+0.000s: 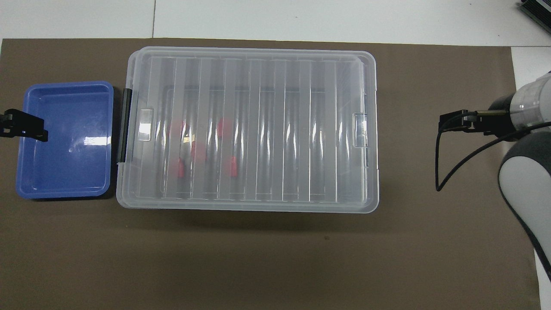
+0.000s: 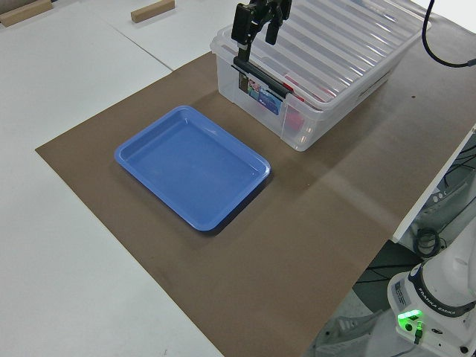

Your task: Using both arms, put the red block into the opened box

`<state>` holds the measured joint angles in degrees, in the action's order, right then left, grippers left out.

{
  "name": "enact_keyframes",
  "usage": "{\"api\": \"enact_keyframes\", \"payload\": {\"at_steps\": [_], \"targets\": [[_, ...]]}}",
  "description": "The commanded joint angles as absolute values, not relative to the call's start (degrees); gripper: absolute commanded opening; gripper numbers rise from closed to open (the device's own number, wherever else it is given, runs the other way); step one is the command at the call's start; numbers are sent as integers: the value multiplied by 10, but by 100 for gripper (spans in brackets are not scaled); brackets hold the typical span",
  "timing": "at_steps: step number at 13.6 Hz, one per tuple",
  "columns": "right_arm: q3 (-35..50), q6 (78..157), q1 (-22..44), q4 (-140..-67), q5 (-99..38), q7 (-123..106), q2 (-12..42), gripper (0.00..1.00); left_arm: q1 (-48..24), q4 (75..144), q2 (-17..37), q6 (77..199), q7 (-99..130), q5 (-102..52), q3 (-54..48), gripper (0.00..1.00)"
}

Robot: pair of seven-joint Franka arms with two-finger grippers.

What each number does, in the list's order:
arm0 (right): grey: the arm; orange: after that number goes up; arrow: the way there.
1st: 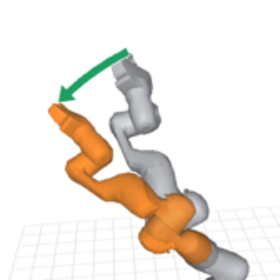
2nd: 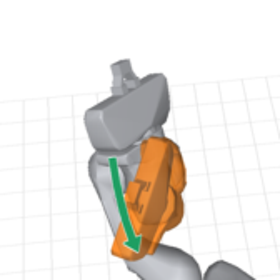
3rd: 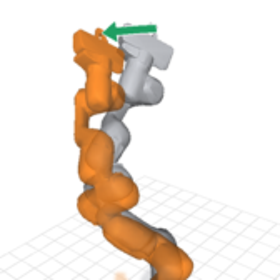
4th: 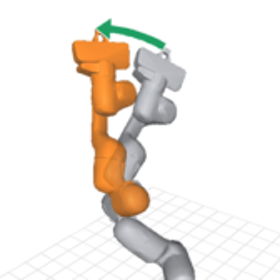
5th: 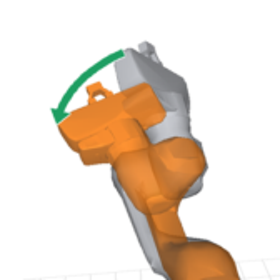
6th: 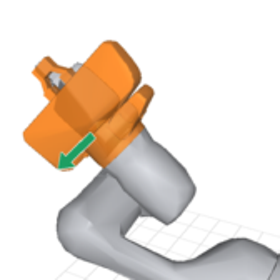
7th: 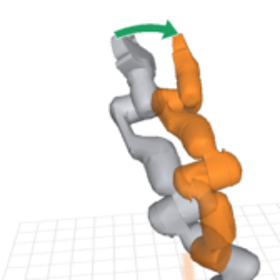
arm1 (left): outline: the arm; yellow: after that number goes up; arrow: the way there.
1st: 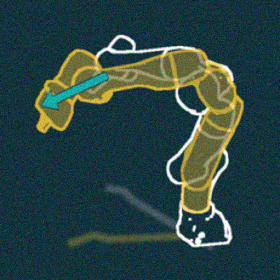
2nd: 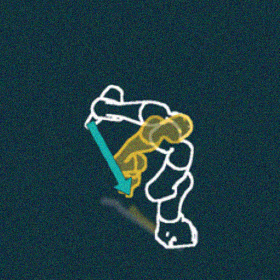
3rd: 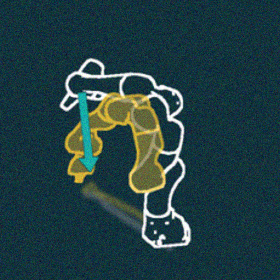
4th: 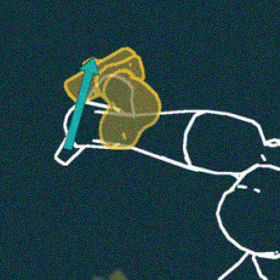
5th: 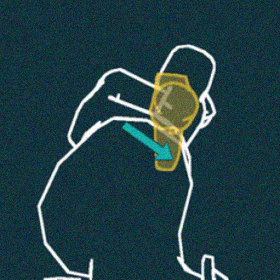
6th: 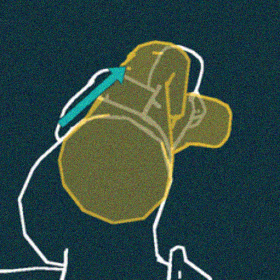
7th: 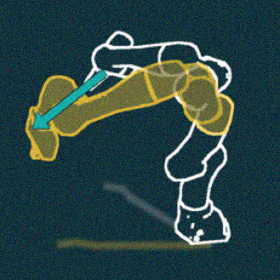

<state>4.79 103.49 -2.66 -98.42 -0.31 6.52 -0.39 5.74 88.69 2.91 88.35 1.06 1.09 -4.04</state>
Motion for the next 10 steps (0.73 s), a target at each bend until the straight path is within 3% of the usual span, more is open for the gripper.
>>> {"api": "enact_keyframes", "payload": {"at_steps": [1,4,10], "targets": [[53,989,-31,-950,10,82,-4,100,61,874,39,859,4,-2,-42,100],[55,931,-26,-912,34,85,0,100,59,871,38,867,7,-1,-47,100],[57,903,-29,-917,24,86,-8,100,61,882,21,868,5,-1,-45,100]]}}
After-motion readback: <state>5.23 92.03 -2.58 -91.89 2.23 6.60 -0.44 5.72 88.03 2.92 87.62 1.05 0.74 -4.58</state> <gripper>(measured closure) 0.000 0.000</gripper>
